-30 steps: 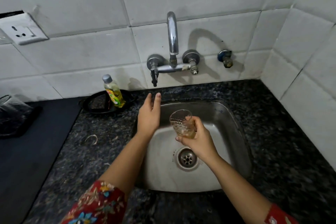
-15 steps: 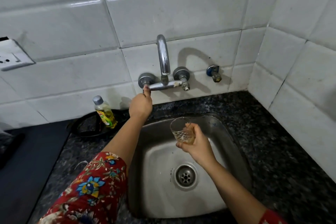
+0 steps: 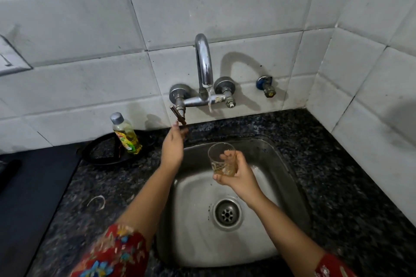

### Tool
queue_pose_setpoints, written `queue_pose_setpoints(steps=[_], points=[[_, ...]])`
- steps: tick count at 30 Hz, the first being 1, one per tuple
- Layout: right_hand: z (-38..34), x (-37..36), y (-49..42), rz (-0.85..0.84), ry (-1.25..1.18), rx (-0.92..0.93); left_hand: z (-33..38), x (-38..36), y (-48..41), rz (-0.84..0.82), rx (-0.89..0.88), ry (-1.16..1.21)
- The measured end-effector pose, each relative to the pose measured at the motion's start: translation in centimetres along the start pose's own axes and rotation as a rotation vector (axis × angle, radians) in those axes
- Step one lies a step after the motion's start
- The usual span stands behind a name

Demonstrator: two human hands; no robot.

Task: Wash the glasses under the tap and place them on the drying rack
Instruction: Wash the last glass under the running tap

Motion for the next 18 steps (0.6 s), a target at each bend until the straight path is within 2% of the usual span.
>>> queue_pose_setpoints(steps=[4, 5, 8, 12, 14, 15, 16, 18], points=[[0.7, -0.8, -0.2, -0.080, -0.015, -0.024, -6.9, -3.8, 6.3, -0.509, 0.090, 0.052], [0.7, -1.1, -0.2, -0.099, -0.008, -0.024, -7.5, -4.5, 7.7, -0.592, 0.097, 0.045], [0.5, -1.6, 0.0, -0.120, 0.021, -0.009, -7.1, -5.7, 9.7, -0.620, 0.093, 0.047], [0.0, -2.4, 1.3, -0.190, 0.122, 0.068, -6.6, -5.9, 9.0, -0.476, 0.034, 0.097], [-1.3, -1.4, 1.6, -0.163, 0.228, 0.251, -7.0, -5.7, 8.7, -0.463, 0.013, 0.103], [-2.4, -1.0, 1.9, -0.156, 0.317, 0.408, -7.4, -5.6, 8.6, -0.469, 0.015, 0.104], [-3.4, -1.2, 2.6, -0.200, 0.436, 0.596, -7.8, -5.4, 8.3, -0.476, 0.021, 0.091], [-3.1, -3.4, 4.0, -0.428, 0.758, 0.895, -8.6, -5.4, 7.6, -0.499, 0.015, 0.042]])
Point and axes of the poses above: each hand's wrist, its own y-axis away from the middle knuckle, its own x-axis out of the back of the hand, z = x × y, the point moved 10 cm from there along -y, towards the middle knuckle, and after that the axes turned 13 degrees about z, right-handed, at the moved point
